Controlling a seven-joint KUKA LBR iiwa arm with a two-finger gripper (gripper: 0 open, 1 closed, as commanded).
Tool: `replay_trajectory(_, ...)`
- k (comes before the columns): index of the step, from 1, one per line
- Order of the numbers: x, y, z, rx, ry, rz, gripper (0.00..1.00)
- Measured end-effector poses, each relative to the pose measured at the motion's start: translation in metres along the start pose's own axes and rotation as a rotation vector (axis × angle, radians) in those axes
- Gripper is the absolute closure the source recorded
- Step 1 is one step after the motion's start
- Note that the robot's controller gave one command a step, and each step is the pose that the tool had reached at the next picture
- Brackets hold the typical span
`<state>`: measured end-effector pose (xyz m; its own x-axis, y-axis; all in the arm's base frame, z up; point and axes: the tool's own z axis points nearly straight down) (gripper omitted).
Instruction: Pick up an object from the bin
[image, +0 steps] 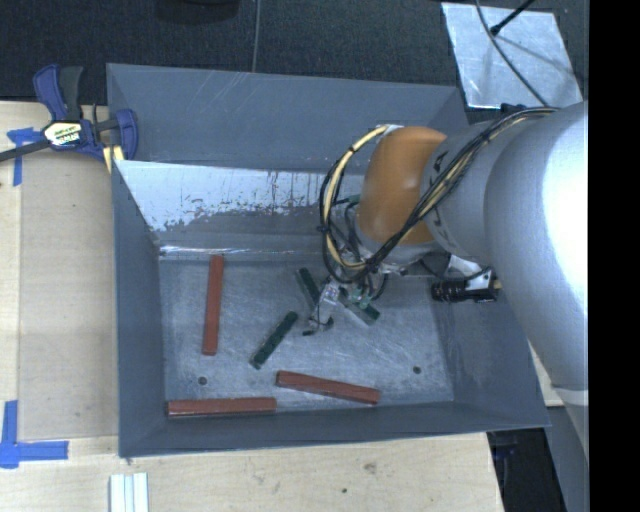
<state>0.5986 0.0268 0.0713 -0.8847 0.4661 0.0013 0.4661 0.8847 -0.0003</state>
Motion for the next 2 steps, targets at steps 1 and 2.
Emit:
replay_trajectory(1, -0.0012, 0.0002, -0.0019, -0.001, -0.003, -0.004, 0.0)
replay_trajectory(2, -0.0031, 0.0012, -0.0054, -0.004, -0.008, -0.005, 1.0)
